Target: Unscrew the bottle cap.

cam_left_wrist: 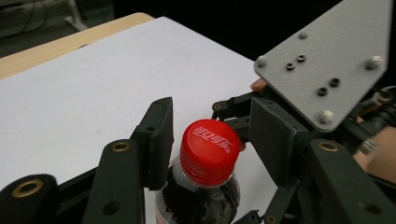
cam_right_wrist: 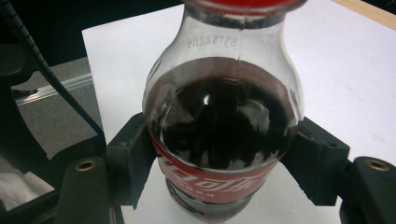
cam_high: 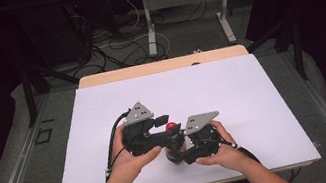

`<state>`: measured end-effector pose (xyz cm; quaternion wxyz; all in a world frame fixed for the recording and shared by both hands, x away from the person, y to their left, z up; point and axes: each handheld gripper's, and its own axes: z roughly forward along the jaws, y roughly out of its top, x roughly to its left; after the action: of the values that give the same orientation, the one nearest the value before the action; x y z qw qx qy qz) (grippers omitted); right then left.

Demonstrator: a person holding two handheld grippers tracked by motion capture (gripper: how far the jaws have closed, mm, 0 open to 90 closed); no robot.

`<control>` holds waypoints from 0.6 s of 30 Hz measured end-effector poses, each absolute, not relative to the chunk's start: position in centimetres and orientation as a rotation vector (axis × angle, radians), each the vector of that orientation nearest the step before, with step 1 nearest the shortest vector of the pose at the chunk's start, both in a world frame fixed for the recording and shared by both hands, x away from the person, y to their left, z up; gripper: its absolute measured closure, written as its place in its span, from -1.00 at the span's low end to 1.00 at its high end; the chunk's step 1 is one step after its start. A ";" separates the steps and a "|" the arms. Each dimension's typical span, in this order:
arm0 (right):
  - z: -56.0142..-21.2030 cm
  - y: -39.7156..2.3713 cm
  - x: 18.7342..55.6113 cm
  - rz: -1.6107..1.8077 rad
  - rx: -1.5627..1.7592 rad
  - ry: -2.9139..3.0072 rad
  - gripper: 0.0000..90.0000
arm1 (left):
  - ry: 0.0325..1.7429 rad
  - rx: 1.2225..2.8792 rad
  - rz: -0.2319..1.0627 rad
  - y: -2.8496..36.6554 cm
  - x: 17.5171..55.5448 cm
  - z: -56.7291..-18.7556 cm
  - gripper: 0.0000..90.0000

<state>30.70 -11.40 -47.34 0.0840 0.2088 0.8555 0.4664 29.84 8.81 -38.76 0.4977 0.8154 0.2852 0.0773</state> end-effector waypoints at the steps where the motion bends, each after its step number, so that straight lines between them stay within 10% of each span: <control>1: -47.3 -11.4 30.7 1.392 0.622 2.554 -0.33 | 0.672 1.984 0.171 9.0 29.9 -38.7 0.13; 18: -47.3 -11.1 30.4 1.397 0.585 2.562 -0.33 | 0.612 1.983 0.099 8.9 30.9 -39.7 0.36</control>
<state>30.43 -11.07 -47.27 0.0824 0.1957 0.8580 0.4678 30.86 8.86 -39.65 0.5074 0.8225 0.2537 0.0411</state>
